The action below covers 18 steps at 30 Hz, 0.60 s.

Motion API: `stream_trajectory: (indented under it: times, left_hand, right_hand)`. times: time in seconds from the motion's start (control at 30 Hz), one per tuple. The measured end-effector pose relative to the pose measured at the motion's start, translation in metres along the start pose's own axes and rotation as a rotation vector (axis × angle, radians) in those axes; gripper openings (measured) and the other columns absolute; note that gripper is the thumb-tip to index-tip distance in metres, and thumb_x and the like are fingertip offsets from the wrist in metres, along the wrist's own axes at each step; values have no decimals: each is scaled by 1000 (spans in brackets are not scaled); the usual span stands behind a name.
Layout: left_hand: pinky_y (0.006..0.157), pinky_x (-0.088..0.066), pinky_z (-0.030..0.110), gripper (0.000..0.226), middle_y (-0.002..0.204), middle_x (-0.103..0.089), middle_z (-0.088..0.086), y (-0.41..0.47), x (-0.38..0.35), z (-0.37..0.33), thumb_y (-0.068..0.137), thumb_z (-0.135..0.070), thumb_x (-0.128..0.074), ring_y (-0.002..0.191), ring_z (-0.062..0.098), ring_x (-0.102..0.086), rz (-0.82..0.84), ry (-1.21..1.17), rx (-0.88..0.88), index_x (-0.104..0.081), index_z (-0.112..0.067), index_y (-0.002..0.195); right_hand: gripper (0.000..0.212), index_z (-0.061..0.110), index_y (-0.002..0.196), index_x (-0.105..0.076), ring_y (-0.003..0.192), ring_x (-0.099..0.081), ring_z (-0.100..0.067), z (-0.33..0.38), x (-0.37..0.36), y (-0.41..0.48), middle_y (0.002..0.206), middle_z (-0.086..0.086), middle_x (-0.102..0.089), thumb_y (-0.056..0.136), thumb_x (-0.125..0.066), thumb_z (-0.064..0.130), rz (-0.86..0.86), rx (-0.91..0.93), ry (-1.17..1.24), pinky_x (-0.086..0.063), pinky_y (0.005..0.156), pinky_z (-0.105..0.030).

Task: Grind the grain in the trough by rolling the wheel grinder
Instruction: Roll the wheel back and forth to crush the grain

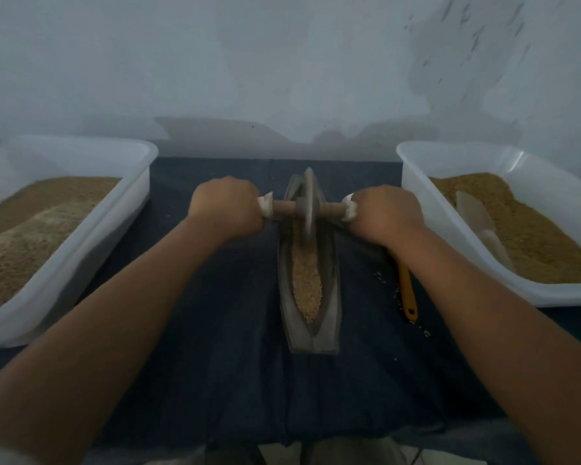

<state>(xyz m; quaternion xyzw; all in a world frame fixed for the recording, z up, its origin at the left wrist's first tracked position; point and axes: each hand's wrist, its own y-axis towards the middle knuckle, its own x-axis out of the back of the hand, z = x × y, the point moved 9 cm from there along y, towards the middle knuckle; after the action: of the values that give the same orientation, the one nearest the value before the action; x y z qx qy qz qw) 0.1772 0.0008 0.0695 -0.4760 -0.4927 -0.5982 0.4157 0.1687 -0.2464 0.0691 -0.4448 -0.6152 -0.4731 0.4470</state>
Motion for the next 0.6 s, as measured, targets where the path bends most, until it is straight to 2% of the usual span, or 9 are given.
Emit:
stream_trajectory:
  times: [0.1, 0.17, 0.23, 0.3, 0.33, 0.4, 0.5, 0.6]
  left_hand:
    - [67, -56, 35, 26, 75, -62, -4, -7, -10, -3, 82, -46, -67, 70, 21, -63, 155, -62, -74, -60, -23, 72]
    - [62, -52, 29, 19, 73, -64, -6, -38, -19, -2, 80, -40, -67, 69, 15, -63, 308, -111, -172, -61, -23, 72]
    - [50, -40, 22, 19, 62, -60, -10, -73, -21, -1, 70, -42, -64, 57, 3, -57, 367, -122, -257, -60, -24, 65]
    - [46, -36, 21, 23, 57, -58, -10, -90, -22, -2, 62, -47, -57, 52, -1, -54, 362, -131, -282, -58, -24, 63]
    - [48, -38, 22, 23, 58, -59, -10, -87, -24, -2, 62, -47, -56, 54, 1, -55, 356, -139, -275, -58, -24, 63]
    - [56, -45, 27, 24, 64, -58, -9, -62, -16, -5, 70, -47, -61, 61, 12, -59, 295, -97, -227, -57, -24, 66]
    - [68, -52, 35, 27, 73, -57, -7, -9, 7, -7, 82, -49, -63, 73, 24, -62, 110, -13, -102, -59, -23, 73]
    - [73, -56, 38, 27, 77, -59, -4, 7, 7, -11, 84, -49, -64, 76, 26, -63, 139, -12, -77, -62, -22, 81]
  right_hand:
    - [31, 29, 75, -63, 68, -62, -17, 3, -3, -5, 74, 6, -64, 90, -52, 55, 72, 38, 30, -53, 63, -34]
    - [30, 28, 73, -62, 65, -63, -13, 7, -3, -31, 70, 6, -65, 90, -55, 52, 180, 110, 83, -52, 58, -33]
    - [25, 30, 70, -63, 58, -63, -7, 6, -10, -69, 65, 7, -66, 79, -60, 53, 343, 170, 163, -44, 50, -26]
    - [32, 30, 66, -62, 59, -63, 0, 6, -14, -91, 69, 22, -67, 67, -55, 61, 392, 196, 224, -39, 47, -22]
    - [34, 30, 65, -63, 57, -63, -2, 4, -16, -89, 68, 22, -67, 67, -53, 62, 371, 185, 232, -42, 48, -24]
    - [33, 27, 66, -63, 57, -62, -7, 3, -15, -62, 61, 7, -65, 77, -54, 56, 261, 124, 185, -49, 53, -31]
    - [35, 28, 69, -61, 64, -60, -14, 1, -6, -15, 67, 7, -61, 85, -45, 55, 38, 29, 86, -47, 58, -32]
    - [33, 33, 75, -62, 67, -61, -17, -3, -11, 7, 72, 9, -63, 85, -45, 60, 73, 4, 60, -54, 63, -36]
